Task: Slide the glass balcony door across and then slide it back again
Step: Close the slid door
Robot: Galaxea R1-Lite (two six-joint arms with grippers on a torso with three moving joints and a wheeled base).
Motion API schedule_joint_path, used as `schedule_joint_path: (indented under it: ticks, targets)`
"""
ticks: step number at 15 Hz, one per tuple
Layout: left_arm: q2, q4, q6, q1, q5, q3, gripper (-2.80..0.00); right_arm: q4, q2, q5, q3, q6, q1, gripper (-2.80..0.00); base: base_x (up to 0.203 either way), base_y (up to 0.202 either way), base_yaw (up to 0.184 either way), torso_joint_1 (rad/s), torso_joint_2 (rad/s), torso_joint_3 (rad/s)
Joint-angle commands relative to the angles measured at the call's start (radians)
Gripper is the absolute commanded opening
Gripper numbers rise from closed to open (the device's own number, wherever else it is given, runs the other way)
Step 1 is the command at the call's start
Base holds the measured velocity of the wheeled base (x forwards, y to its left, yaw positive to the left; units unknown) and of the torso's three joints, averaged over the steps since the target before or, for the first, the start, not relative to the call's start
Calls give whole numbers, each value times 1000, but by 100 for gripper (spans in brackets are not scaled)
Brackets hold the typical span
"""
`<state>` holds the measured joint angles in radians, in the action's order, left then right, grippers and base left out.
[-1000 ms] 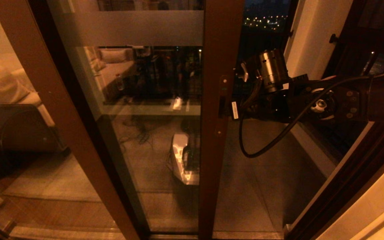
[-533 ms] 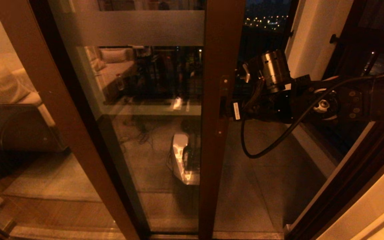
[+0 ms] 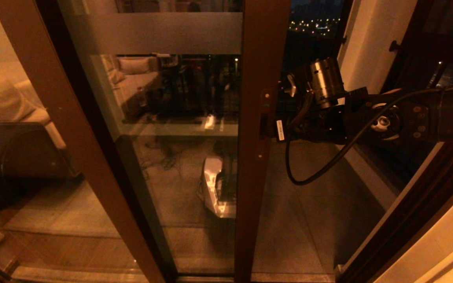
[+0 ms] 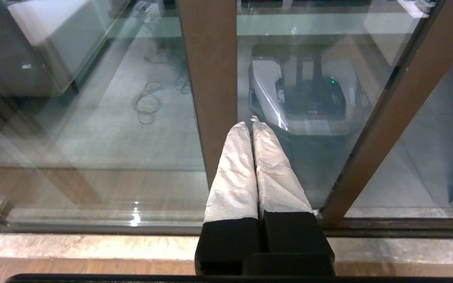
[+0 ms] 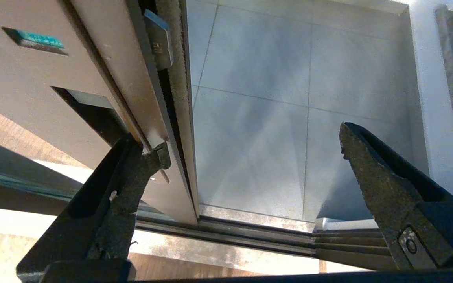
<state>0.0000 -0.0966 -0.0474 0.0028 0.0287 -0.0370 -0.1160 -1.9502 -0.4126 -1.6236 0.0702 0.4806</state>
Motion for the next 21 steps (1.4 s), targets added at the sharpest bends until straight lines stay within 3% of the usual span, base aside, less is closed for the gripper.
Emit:
schedule_joint_path:
  ticks: [1,10,21]
  targets:
    - [2,0,0,0,0,0,-280,-1,2,-8,1,-3,-12,0,0,0,0,0,0,0]
    - [2,0,0,0,0,0,-280,6,7,-9,14,-3,-27,0,0,0,0,0,0,0]
    - [2,0,0,0,0,0,-280,208,96,-13,231,-44,-86,0,0,0,0,0,0,0]
